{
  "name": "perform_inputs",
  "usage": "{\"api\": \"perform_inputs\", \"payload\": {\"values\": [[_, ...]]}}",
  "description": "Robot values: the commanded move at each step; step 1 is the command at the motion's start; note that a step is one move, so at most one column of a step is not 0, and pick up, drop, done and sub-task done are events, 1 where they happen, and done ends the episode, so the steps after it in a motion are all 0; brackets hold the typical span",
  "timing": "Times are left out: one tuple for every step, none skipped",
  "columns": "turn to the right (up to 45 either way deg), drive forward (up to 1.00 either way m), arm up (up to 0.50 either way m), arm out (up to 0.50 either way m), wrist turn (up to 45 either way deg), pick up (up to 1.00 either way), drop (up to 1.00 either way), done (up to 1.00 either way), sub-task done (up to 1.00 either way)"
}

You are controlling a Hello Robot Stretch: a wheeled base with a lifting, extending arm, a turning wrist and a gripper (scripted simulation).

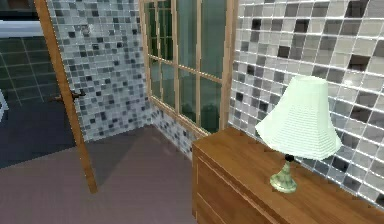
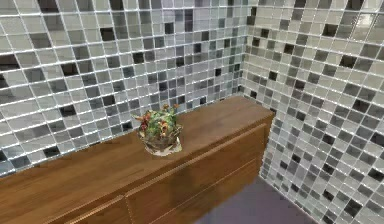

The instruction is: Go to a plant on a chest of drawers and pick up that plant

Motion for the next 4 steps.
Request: {"api": "perform_inputs", "payload": {"values": [[0.0, 0.00, 0.50, 0.00, 0.0, 0.00, 0.00, 0.00, 0.00], [0.0, 0.00, 0.38, 0.00, 0.0, 0.00, 0.00, 0.00, 0.00], [0.0, 0.00, 0.00, 0.50, 0.0, 0.00, 0.00, 0.00, 0.00], [0.0, 0.00, 0.00, 0.00, 45.0, 0.00, 0.00, 0.00, 0.00]]}}
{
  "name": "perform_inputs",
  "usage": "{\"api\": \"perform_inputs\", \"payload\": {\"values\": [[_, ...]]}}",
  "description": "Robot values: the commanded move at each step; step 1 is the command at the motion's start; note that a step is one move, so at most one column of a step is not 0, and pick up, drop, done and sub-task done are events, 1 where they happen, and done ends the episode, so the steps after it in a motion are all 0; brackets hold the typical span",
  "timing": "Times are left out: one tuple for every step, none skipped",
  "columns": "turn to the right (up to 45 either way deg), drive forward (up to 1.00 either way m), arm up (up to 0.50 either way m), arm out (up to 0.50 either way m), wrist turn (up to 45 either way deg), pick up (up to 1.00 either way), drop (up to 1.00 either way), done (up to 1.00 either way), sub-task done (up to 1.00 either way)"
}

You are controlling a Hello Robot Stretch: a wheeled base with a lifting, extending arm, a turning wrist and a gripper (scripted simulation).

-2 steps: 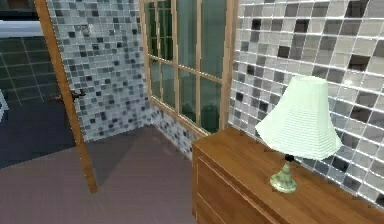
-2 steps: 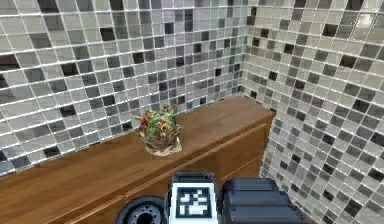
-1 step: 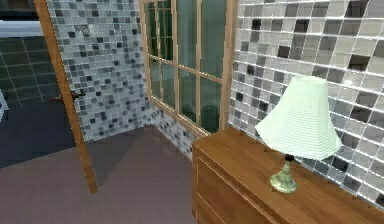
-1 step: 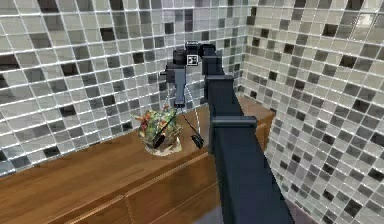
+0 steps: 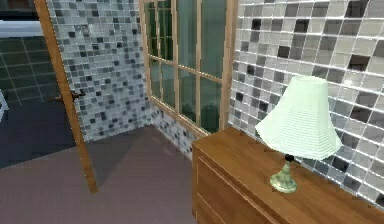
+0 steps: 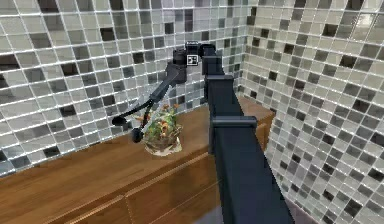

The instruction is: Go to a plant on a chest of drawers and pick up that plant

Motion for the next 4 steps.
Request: {"api": "perform_inputs", "payload": {"values": [[0.0, 0.00, 0.00, 0.00, 45.0, 0.00, 0.00, 0.00, 0.00], [0.0, 0.00, 0.00, 0.00, 36.0, 0.00, 0.00, 0.00, 0.00], [0.0, 0.00, -0.28, 0.00, 0.0, 0.00, 0.00, 0.00, 0.00], [0.0, 0.00, 0.00, 0.00, 0.0, 1.00, 0.00, 0.00, 0.00]]}}
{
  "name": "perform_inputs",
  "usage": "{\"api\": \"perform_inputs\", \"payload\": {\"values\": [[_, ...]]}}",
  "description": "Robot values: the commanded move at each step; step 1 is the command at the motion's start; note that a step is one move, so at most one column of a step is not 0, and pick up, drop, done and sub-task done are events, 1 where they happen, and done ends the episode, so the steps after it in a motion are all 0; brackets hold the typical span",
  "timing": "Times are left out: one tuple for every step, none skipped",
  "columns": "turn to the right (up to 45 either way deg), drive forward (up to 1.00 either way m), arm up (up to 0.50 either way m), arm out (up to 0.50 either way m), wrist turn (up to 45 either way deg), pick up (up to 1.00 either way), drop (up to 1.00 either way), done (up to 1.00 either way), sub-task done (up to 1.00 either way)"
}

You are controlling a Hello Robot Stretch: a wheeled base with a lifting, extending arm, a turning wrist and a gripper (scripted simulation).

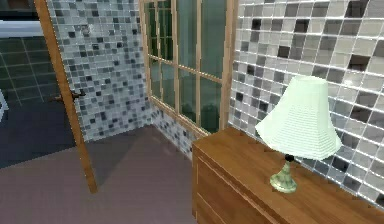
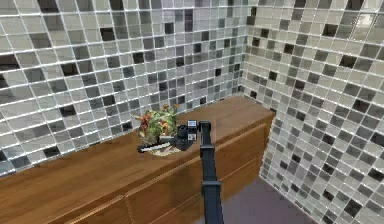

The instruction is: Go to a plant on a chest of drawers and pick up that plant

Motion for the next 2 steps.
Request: {"api": "perform_inputs", "payload": {"values": [[0.0, 0.00, 0.10, 0.00, 0.0, 0.00, 0.00, 0.00, 0.00], [0.0, 0.00, 0.00, 0.00, 0.0, 0.00, 0.00, 1.00, 0.00]]}}
